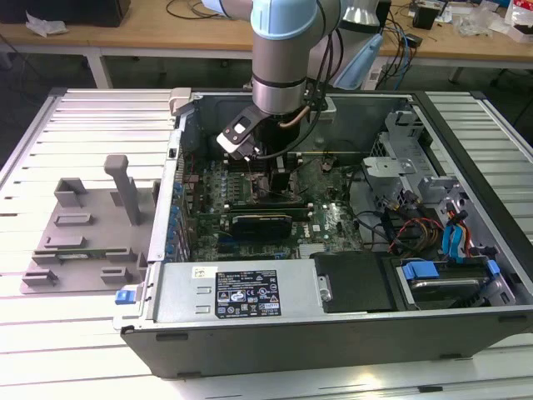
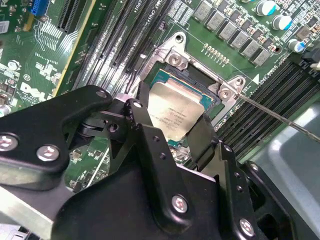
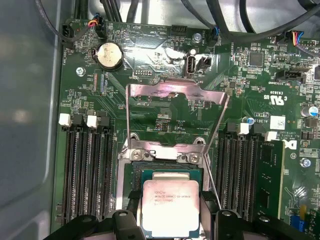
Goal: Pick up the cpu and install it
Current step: 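Place the cpu into insertion slot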
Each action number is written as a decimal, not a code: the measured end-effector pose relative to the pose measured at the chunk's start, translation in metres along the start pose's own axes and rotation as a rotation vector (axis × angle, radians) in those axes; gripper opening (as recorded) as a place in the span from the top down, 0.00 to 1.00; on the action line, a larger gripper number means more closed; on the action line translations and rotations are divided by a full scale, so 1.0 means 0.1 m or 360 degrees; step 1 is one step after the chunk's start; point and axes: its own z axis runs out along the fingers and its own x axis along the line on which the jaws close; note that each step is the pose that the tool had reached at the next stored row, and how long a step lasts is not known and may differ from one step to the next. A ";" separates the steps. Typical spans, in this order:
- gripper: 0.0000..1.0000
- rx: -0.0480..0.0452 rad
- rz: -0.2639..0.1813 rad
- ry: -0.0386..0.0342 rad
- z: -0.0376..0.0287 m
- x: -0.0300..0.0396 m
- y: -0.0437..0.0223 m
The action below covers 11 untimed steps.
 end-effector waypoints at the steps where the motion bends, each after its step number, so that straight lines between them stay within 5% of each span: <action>1: 0.45 0.0000 0.0011 0.0000 0.002 0.002 0.000; 4: 0.45 0.0000 0.0015 0.0000 0.005 0.004 -0.001; 8: 0.45 -0.0022 0.0016 -0.0001 0.008 0.005 -0.009; 11: 0.45 -0.0060 0.0017 0.0001 0.012 0.007 -0.059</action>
